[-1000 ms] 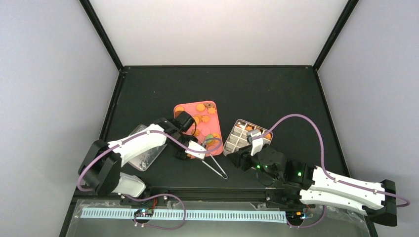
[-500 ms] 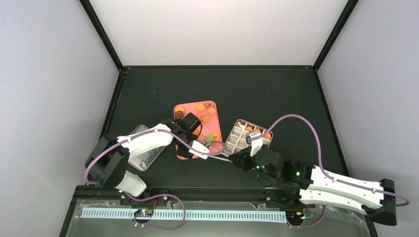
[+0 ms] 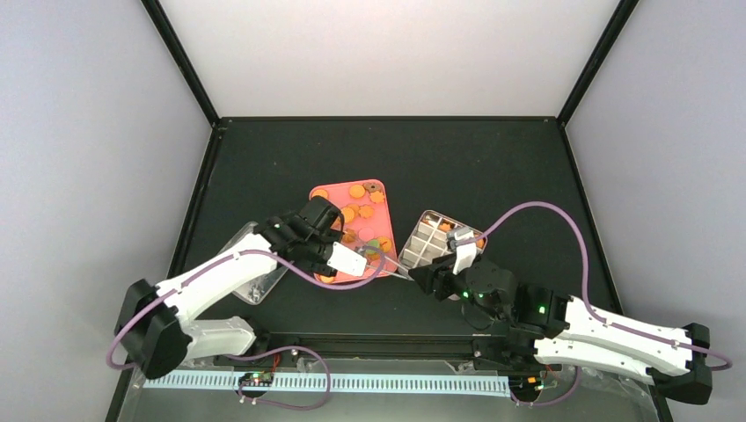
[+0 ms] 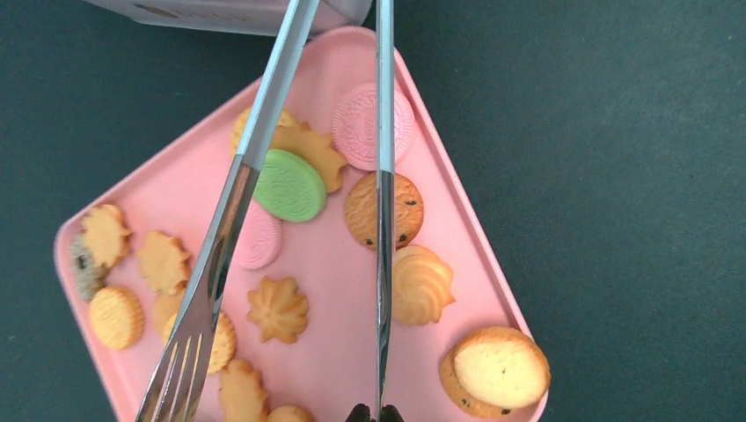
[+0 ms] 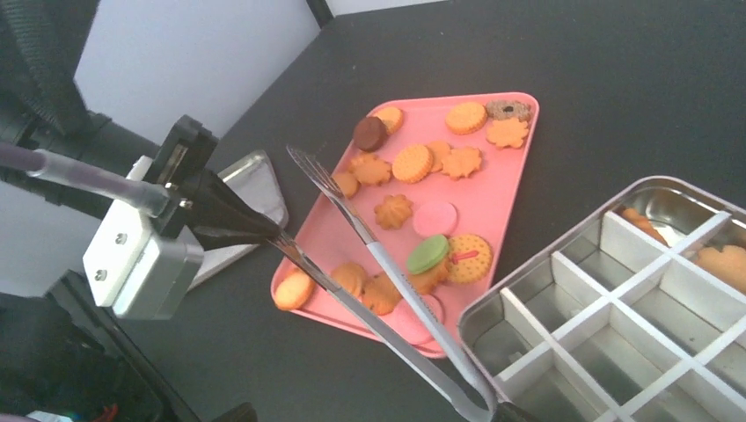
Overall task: Pack the cookies
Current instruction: Pick up the clamp from the plate, then place the clamp on the plate.
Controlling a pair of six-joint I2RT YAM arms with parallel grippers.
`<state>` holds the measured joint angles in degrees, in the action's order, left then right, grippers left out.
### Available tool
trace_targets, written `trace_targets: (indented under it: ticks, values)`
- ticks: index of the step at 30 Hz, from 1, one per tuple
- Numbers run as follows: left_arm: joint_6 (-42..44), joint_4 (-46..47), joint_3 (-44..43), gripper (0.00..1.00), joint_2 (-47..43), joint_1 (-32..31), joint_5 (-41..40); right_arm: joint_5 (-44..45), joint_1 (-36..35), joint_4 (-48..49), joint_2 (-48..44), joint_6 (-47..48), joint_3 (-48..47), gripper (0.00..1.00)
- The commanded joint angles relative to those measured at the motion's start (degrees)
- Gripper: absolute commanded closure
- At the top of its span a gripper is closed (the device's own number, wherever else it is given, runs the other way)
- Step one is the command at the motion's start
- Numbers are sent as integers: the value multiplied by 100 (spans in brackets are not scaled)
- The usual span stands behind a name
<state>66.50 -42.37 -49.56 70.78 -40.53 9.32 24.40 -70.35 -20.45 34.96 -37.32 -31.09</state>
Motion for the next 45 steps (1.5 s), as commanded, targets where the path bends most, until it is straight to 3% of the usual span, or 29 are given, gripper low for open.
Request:
trace_targets:
  ticks: [1, 7, 12, 17, 22, 25, 27, 35, 45]
  values:
    - [-413, -132, -101, 98, -618, 11, 249, 163, 25, 67, -88, 180, -273, 26]
    - [-1372, -607, -148, 98, -1212, 472, 1481, 15, 23, 276, -159, 377, -475, 11]
    - [-2218, -790, -259, 98, -1592, 1454, 2837, -10, 27, 438, -327, 394, -669, 2]
    - [-3262, -680, -455, 99, -1814, 2213, 4147, -72, 22, 614, -462, 332, -753, 0]
    - [-4298, 30, -258, 98, -2085, 2357, 4965, 41, 21, 576, -480, 213, -807, 0]
    - [-4161, 435, 32, 98, -2193, 2348, 4926, 50, 21, 478, -470, 48, -701, 0]
    - [-3927, 558, 186, 99, -2198, 2348, 4380, -19, 21, 484, -408, -29, -583, 1]
    - [-2638, -30, 722, 99, -1766, 2348, 3804, -138, 22, 689, 174, 145, -413, 1]
    - [-984, 211, 1641, 98, -1777, 2309, 2478, -349, 25, 908, 472, 312, -335, 1]
